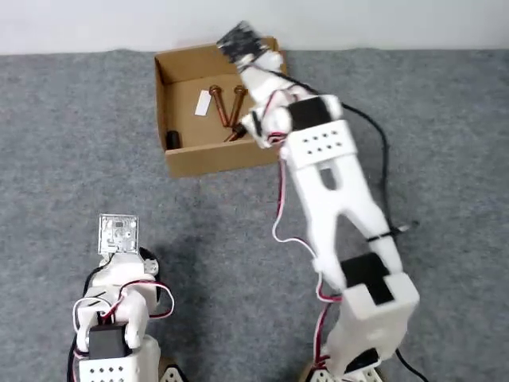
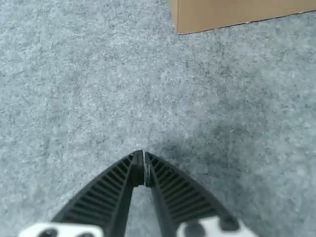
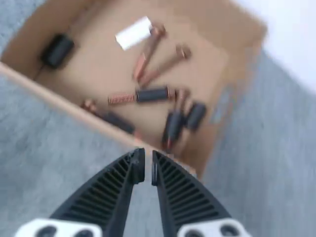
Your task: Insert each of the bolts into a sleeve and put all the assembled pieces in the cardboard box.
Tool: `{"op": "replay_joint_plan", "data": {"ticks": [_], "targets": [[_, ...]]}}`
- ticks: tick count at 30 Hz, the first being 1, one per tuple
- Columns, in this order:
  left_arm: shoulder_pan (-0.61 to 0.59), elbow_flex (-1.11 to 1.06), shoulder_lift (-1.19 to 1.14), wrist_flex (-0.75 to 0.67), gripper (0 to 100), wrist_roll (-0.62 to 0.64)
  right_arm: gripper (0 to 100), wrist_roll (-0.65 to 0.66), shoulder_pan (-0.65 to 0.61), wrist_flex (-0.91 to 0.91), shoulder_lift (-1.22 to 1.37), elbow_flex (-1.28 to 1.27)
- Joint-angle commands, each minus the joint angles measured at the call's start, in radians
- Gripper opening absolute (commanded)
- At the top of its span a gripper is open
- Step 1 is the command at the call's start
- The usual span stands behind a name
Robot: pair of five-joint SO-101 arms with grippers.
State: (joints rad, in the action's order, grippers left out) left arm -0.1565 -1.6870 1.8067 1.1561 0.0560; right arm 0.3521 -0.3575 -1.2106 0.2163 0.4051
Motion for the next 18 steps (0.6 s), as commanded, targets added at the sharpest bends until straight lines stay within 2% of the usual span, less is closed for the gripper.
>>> {"op": "replay_joint_plan", "data": {"ticks": [1,5,13,18], "targets": [[-0.008,0.005,0.014,0.015,1,-0.003,0.8,-0.083,0.054,-0.128,-0.139,0.055],[-0.005,0.005,0.014,0.106,1,-0.003,0.8,-0.149,0.093,-0.254,-0.206,0.054],[-0.005,0.005,0.014,0.103,1,-0.003,0.8,-0.265,0.117,-0.559,-0.348,0.054],[-0.005,0.005,0.014,0.103,1,-0.003,0.8,-0.344,0.137,-0.584,-0.45,-0.017]]}}
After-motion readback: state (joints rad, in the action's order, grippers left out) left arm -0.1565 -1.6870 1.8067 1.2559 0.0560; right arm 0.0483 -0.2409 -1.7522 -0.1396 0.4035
